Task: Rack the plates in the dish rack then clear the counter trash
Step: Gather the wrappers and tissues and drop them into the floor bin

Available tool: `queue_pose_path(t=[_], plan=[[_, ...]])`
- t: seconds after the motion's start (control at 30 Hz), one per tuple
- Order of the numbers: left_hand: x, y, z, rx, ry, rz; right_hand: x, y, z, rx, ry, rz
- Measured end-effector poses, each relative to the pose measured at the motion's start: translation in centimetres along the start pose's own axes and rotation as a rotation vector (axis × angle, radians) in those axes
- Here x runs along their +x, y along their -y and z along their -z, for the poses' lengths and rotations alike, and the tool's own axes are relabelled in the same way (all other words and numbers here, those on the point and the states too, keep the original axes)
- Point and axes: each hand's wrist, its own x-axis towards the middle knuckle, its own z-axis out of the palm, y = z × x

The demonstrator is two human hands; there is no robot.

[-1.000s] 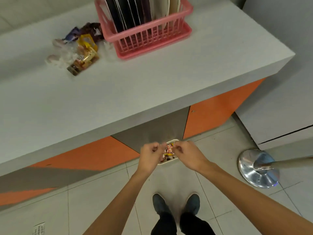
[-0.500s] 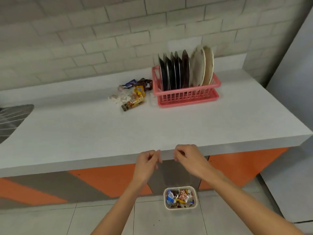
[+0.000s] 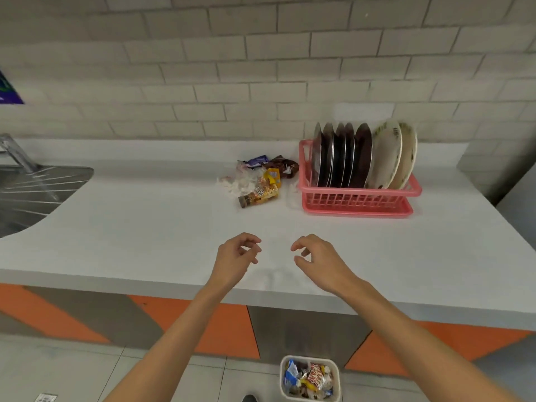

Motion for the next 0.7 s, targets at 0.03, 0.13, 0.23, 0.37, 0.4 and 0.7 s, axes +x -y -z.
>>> queue_pose_path(t=[0.03, 0.13, 0.23, 0.37, 0.4, 0.7], plan=[[1.2, 0.4, 0.6, -0.003, 0.001, 0.005, 1.1, 0.0, -0.2, -0.019, 0.018, -0.01], [5.3, 1.6, 2.1, 0.007, 0.018, 0.015, 5.3, 0.1, -0.9, -0.07, 0.059, -0.038], [9.9, 2.9, 3.5, 0.019, 0.086, 0.042, 10.1, 0.6, -1.5, -0.095, 0.063, -0.104], [16.6, 4.4, 5.0, 0.138, 0.129, -0.014, 16.3, 0.9, -2.8, -0.125, 0.138, -0.257], [18.3, 4.9, 5.3, 0.194, 0.126, -0.039, 17.7, 1.0, -3.1, -0.128, 0.166, -0.291], [28.8, 6.0, 3.0, 0.538, 0.358, -0.015, 22.8, -1.3, -6.7, -0.28, 0.399, -0.596]])
